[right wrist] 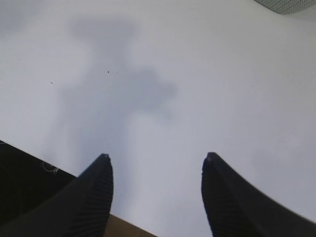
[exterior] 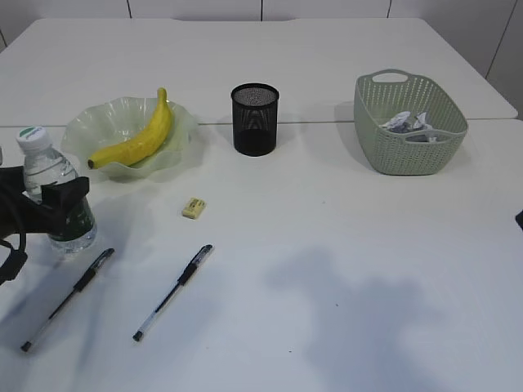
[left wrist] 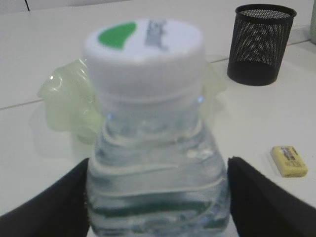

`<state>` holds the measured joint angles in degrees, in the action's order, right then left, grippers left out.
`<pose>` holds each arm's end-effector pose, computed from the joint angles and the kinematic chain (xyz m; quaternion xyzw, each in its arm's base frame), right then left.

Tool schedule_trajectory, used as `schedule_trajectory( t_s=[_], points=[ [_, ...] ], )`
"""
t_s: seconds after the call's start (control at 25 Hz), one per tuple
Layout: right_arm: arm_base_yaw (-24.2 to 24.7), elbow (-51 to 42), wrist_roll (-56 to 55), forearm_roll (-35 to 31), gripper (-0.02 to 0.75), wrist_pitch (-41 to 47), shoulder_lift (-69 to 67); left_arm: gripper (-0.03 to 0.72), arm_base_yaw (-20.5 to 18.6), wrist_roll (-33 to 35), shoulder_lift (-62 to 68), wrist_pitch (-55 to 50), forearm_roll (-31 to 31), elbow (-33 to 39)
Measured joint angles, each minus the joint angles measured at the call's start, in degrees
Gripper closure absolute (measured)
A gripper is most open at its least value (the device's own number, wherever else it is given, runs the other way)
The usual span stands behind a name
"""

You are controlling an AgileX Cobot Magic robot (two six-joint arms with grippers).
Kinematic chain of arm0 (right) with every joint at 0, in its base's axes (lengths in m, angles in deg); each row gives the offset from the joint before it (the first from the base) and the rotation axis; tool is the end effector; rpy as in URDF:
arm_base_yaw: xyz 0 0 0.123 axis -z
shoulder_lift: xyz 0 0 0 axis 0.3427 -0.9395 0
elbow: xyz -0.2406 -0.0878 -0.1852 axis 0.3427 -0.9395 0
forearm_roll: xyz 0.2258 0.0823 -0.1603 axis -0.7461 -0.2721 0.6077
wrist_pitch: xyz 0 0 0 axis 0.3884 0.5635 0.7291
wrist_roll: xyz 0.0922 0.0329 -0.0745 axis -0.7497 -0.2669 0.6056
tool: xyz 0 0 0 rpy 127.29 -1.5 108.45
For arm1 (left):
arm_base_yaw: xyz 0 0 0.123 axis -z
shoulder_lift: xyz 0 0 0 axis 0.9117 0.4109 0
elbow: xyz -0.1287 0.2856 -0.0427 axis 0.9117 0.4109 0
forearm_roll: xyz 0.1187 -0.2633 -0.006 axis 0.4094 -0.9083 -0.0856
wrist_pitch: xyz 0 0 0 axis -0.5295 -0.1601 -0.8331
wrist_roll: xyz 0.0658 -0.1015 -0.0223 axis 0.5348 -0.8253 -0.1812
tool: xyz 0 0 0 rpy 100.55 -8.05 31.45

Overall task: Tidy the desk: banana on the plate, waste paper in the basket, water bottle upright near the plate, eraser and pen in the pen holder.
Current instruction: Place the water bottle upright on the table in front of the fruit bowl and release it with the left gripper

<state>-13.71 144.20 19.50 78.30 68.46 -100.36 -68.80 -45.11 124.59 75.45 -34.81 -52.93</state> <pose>0.1844 0.0954 0.3531 -0.2445 0.9332 -0.0118 0.2632 0.3423 -0.0234 0.1030 0.1185 0.7694 -0.0926 0.6208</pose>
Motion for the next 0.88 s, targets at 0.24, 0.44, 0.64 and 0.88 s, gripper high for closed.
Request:
schedule_trajectory(
  t_s=[0.24,0.44,0.64,0.88],
  points=[
    [0.00,0.00,0.00,0.00,0.310,0.00,0.00,0.095,0.00,0.00,0.00,0.21,-1.31,2.75],
    [0.00,0.00,-0.03,-0.22,0.310,0.03,0.00,0.095,0.00,0.00,0.00,0.29,-2.93,4.42],
    [0.00,0.00,-0.03,-0.35,0.310,0.03,0.00,0.095,0.00,0.00,-0.68,0.29,-3.84,7.56],
    [0.00,0.00,-0.13,-0.35,0.310,0.03,0.00,0.095,0.00,-0.59,-4.63,0.29,-4.55,10.99]
  ],
)
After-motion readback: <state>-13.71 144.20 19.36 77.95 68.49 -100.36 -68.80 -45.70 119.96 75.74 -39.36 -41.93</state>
